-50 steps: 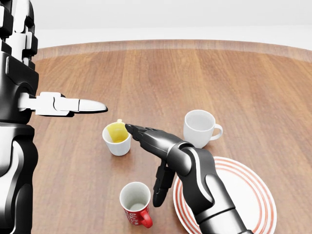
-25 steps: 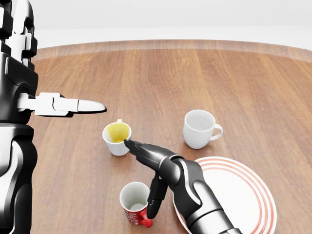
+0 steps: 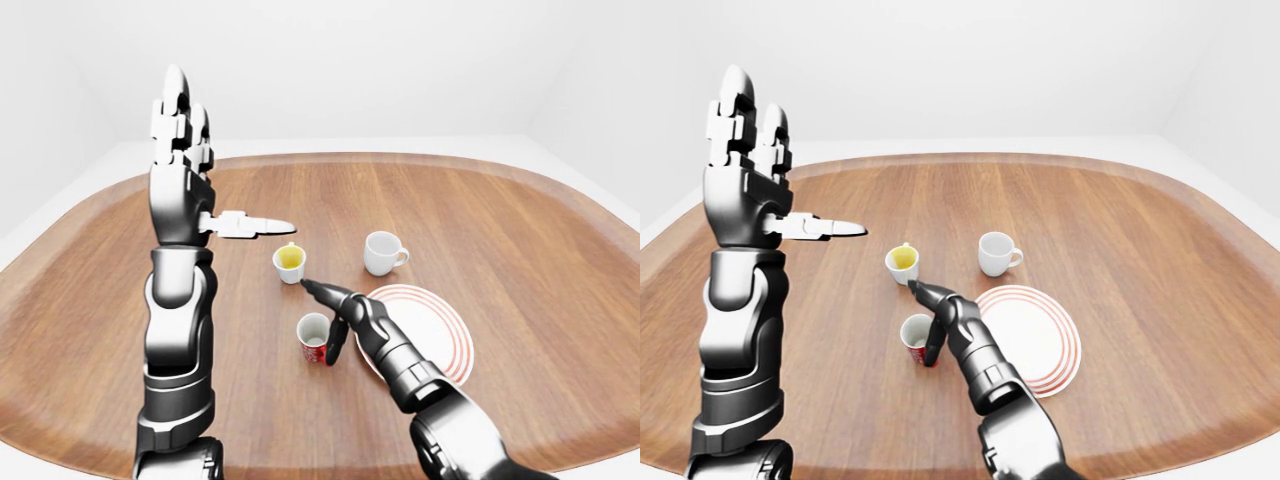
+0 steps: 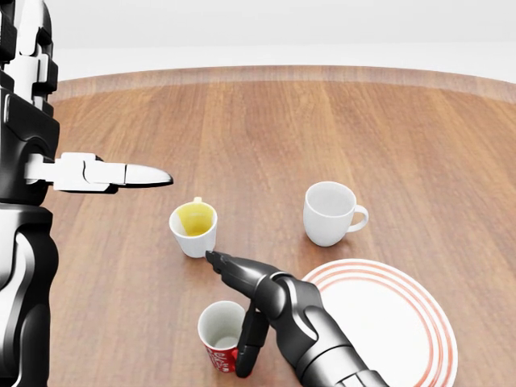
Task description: Pick up the red mug and put it on the plate
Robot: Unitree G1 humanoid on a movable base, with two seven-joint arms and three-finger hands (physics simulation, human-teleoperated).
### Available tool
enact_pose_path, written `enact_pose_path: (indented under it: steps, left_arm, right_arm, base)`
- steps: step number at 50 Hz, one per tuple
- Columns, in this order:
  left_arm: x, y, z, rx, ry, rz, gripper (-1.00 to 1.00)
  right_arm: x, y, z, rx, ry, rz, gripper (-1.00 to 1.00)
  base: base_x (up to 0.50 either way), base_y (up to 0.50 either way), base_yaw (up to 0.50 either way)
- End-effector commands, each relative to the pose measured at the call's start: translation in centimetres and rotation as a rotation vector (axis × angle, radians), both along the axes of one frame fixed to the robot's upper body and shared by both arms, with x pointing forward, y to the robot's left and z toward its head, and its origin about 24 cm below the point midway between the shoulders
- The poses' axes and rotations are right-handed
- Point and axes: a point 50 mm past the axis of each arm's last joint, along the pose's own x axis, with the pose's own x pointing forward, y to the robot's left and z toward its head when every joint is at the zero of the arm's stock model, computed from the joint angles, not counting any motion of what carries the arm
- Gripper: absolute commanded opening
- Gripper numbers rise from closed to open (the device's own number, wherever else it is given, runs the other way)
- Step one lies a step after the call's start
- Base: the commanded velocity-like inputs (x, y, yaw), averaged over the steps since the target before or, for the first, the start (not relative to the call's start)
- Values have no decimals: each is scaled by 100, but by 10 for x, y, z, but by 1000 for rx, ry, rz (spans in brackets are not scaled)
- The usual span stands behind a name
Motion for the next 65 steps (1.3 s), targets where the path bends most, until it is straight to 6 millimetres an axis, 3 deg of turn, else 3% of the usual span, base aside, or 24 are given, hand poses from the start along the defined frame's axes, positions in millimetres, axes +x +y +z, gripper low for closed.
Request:
enact_pose_path:
  steps: [1, 62, 63, 64, 65]
  left_arm:
    - [0, 1, 0, -2, 1, 2, 100]
    - [-2, 2, 1, -4, -8, 2, 100]
    - [-2, 2, 2, -5, -9, 1, 100]
    - [-2, 2, 2, -4, -10, 1, 100]
    - [-2, 2, 2, -5, -12, 1, 100]
  right_arm:
    - [-2, 3, -9, -13, 31, -14, 100]
    - [-11, 11, -26, -52, 86, -9, 100]
    - [-12, 11, -26, -52, 86, -8, -76]
    - [-12, 11, -26, -52, 86, -6, -100]
    - [-12, 11, -25, -52, 85, -5, -100]
  base:
    - [0, 0, 0]
    - [0, 0, 0]
    - [0, 0, 0]
    - [0, 0, 0]
    - [0, 0, 0]
